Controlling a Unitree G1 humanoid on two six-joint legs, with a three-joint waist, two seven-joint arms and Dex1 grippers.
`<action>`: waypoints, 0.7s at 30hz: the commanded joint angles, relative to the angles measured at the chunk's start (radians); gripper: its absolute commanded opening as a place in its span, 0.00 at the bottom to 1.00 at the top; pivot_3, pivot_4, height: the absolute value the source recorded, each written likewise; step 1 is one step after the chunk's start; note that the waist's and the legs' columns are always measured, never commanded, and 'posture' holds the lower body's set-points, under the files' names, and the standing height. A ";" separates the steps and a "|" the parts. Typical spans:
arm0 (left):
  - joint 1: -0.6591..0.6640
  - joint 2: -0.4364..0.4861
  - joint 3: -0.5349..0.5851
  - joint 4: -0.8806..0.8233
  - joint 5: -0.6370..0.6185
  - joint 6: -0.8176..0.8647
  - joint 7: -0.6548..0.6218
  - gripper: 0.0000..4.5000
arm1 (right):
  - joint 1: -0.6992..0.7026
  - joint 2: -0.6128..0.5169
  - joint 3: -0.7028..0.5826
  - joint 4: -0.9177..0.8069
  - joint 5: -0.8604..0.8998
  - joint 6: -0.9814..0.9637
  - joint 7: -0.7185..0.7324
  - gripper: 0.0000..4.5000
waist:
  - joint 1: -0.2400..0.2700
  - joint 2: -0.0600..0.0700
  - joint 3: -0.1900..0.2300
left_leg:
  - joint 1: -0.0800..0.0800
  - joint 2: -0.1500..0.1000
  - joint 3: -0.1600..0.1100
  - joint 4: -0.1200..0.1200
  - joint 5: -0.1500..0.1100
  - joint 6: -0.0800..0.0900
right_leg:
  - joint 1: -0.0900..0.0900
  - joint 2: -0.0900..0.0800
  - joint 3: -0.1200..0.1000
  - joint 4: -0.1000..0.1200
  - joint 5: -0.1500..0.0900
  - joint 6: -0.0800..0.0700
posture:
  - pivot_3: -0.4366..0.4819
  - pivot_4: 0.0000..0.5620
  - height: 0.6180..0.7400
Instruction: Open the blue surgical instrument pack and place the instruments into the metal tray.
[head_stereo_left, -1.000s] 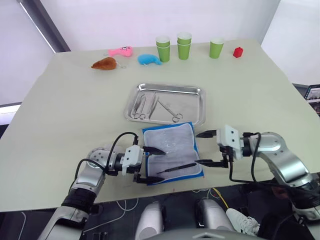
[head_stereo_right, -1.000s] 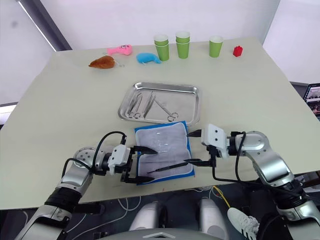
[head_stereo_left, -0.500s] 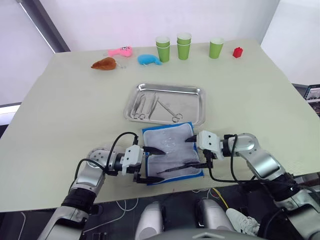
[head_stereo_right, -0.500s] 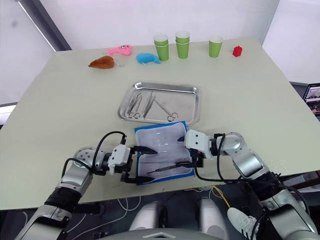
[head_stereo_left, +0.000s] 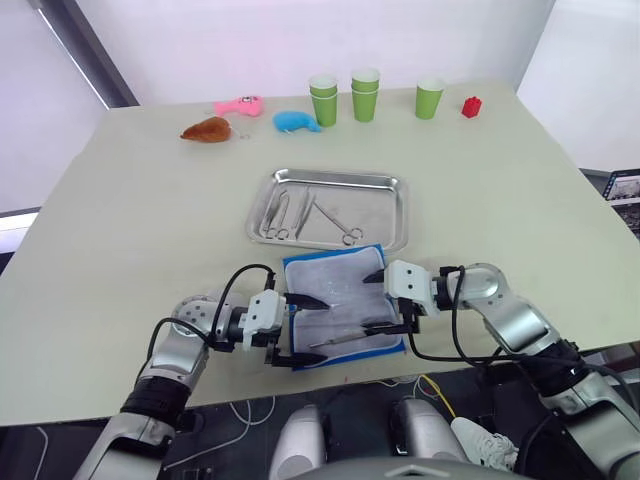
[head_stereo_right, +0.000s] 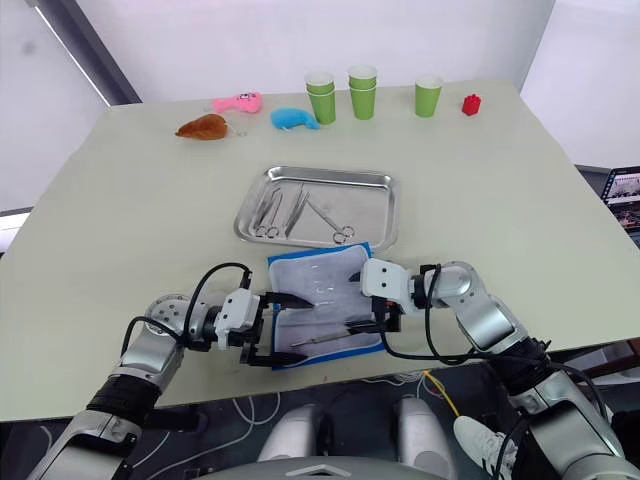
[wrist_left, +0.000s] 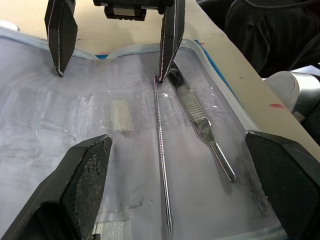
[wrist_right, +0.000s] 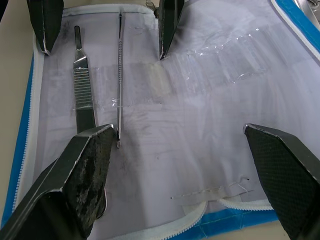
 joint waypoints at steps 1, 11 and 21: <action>0.054 0.022 -0.047 0.069 0.081 0.024 -0.002 1.00 | 0.008 0.003 0.037 0.016 -0.029 0.001 0.007 0.81 | -0.001 -0.001 0.000 | 0.001 0.000 0.000 0.000 0.000 0.000 | 0.000 0.000 0.001 0.001 0.000 0.000 | 0.48 0.27 1.00; 0.063 0.025 -0.046 0.062 0.080 0.023 0.005 1.00 | 0.015 -0.036 0.054 0.035 -0.037 0.004 0.061 0.01 | -0.001 -0.002 -0.001 | 0.005 0.000 0.005 -0.001 0.000 0.000 | 0.000 0.001 0.006 0.003 0.000 0.000 | 0.48 0.27 1.00; 0.067 0.028 -0.045 0.067 0.082 0.017 0.006 1.00 | 0.012 -0.036 0.049 0.000 -0.028 0.003 0.069 0.01 | -0.001 -0.005 -0.004 | 0.005 0.000 0.005 -0.001 0.000 0.000 | 0.000 0.001 0.006 0.002 -0.001 0.000 | 0.48 0.27 1.00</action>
